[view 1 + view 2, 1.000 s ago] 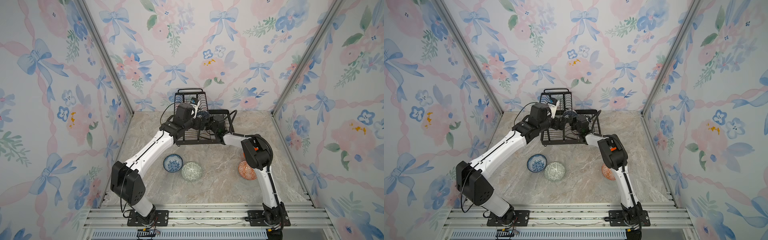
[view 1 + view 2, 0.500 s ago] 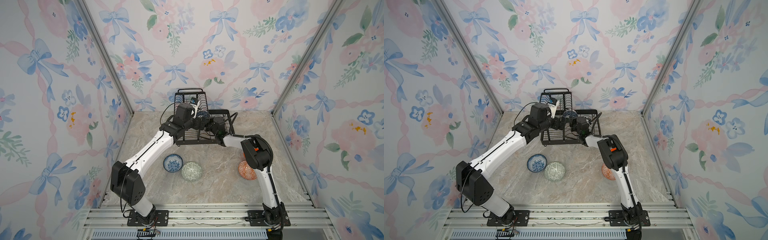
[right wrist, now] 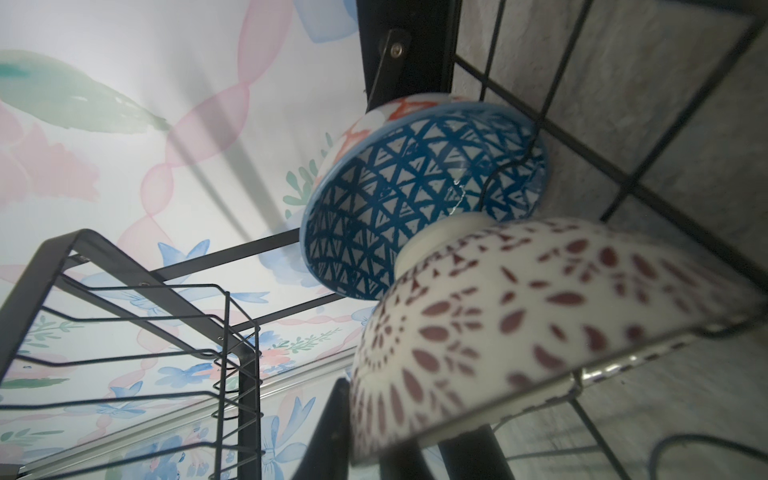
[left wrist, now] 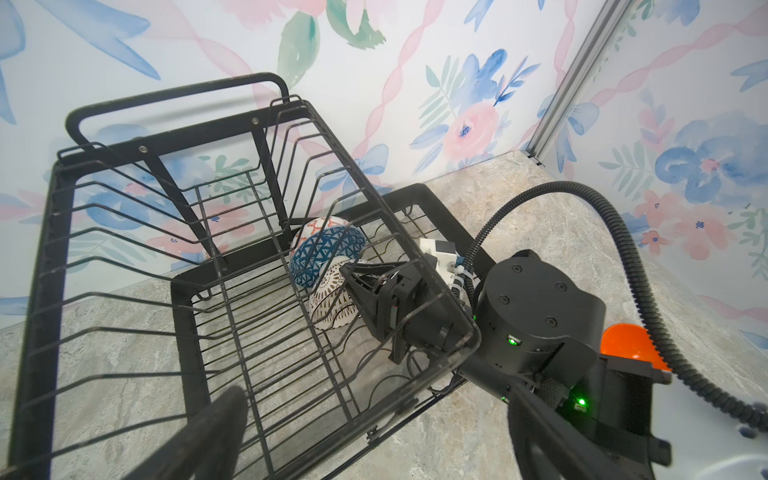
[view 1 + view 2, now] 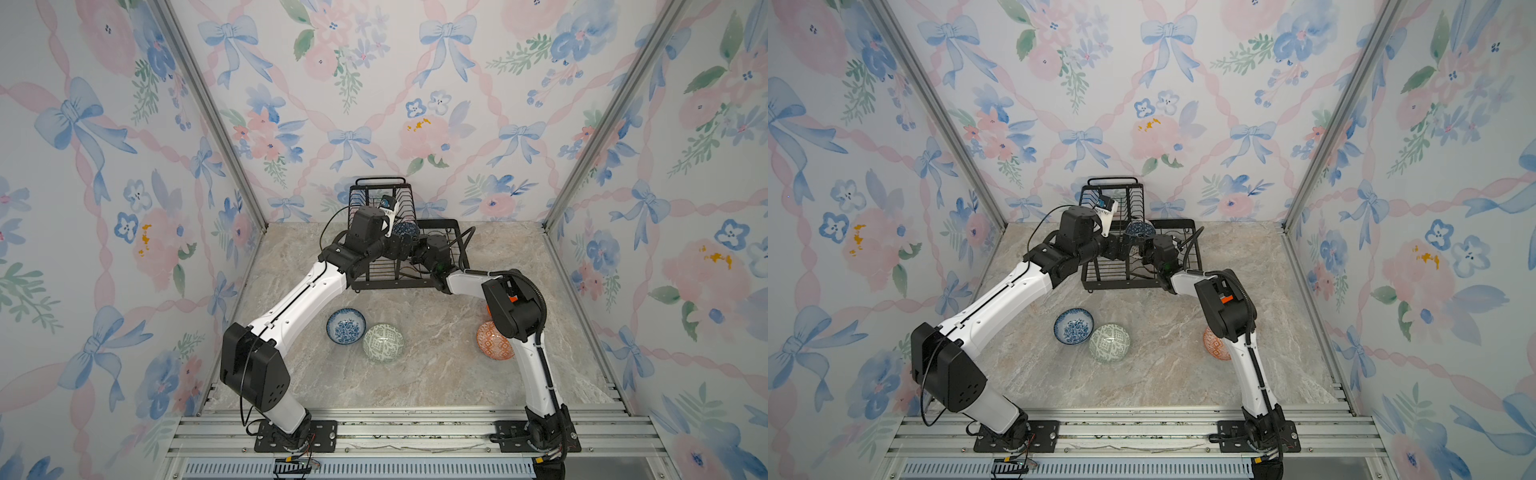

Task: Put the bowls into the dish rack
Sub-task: 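Open the right gripper to release the bowl while the left moves aside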

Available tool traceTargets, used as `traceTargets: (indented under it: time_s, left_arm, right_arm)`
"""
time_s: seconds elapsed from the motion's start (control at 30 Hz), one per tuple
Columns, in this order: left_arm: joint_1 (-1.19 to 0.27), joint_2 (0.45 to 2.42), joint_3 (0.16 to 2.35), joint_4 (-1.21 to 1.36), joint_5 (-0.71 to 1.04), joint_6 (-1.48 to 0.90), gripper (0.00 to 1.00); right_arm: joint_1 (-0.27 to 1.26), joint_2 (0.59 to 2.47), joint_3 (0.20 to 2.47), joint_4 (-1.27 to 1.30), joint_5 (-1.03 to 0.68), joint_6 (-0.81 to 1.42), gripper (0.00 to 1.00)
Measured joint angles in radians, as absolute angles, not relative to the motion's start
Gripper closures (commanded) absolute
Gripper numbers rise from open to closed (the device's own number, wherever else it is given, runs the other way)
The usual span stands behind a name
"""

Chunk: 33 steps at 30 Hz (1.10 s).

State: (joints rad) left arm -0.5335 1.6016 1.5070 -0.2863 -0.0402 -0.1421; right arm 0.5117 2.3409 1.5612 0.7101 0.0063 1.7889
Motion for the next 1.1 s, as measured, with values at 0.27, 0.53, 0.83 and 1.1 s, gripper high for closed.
traceTargets:
  time_s: [0.27,0.53,0.83,1.1]
  left_arm:
    - [-0.533,1.602,1.507,-0.286,-0.044,-0.147,0.02]
    - [-0.533,1.602,1.506,-0.284,-0.047,-0.16,0.02]
    - [-0.533,1.608,1.515,-0.286,-0.048,-0.16,0.02]
    - [-0.533,1.609,1.515,-0.286,-0.056,-0.16,0.02]
  right_arm:
    - [0.511,2.329,1.547,0.708,-0.009,1.789,0.82]
    - [0.501,2.295,1.514,0.699,-0.038,1.785,0.79]
    - [0.477,2.278,1.486,0.699,-0.065,1.765,0.74]
    - [0.472,2.241,1.452,0.696,-0.081,1.742,0.69]
